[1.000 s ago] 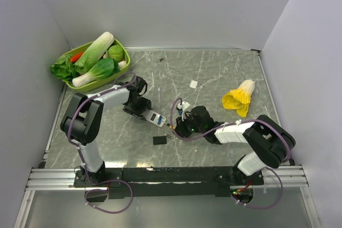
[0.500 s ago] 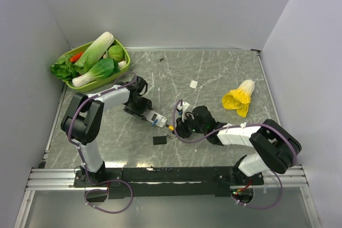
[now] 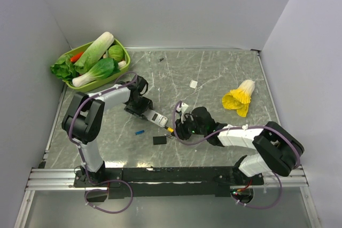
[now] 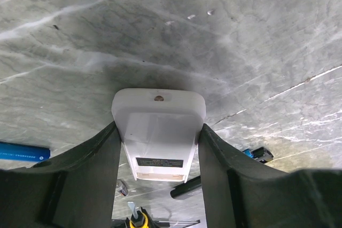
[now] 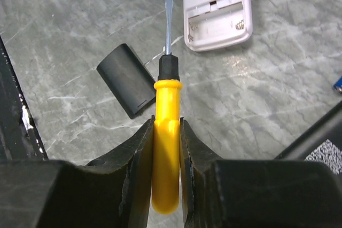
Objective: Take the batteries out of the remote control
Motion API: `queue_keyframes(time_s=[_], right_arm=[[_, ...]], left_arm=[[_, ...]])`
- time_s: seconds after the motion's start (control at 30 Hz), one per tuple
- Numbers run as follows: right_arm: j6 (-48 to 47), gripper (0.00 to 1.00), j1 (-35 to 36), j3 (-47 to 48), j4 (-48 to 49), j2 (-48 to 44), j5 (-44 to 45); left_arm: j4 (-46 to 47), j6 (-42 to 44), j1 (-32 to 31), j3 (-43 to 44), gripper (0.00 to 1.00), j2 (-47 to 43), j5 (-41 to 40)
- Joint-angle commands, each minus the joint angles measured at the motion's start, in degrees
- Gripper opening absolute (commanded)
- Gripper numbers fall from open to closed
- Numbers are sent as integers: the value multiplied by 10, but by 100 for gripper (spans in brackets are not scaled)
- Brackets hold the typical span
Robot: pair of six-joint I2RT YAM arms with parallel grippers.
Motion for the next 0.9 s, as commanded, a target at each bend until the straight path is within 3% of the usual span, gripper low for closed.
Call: queue_keyframes(time_s=[0.0, 0.2, 0.27, 0.37, 0.4, 0.47, 0.57, 0.77, 0.87], right_arm=[[18, 0, 3, 25, -20, -41, 24], [44, 0, 1, 41, -102, -78, 141], [46, 0, 0, 49, -129, -92, 175], [54, 0, -4, 49, -150, -105, 218], [59, 0, -8, 50, -152, -105, 236], [63, 0, -10, 62, -164, -92, 246], [69, 0, -11, 81, -170, -63, 251], [100, 0, -12, 104, -153, -19, 243], [116, 0, -11, 118, -153, -4, 260]], left_arm=[[3, 21, -8, 10, 1, 44, -29], [-41, 52, -9, 61, 1, 76, -56], [-44, 51, -9, 61, 5, 73, -65], [-45, 44, -9, 57, 18, 56, -78], [-48, 41, -9, 58, 35, 47, -82], [-55, 42, -9, 62, 54, 40, -93], [-60, 45, -9, 66, 73, 29, -101], [-28, 65, -10, 56, 96, -3, -94], [-22, 73, -10, 56, 99, -33, -108]])
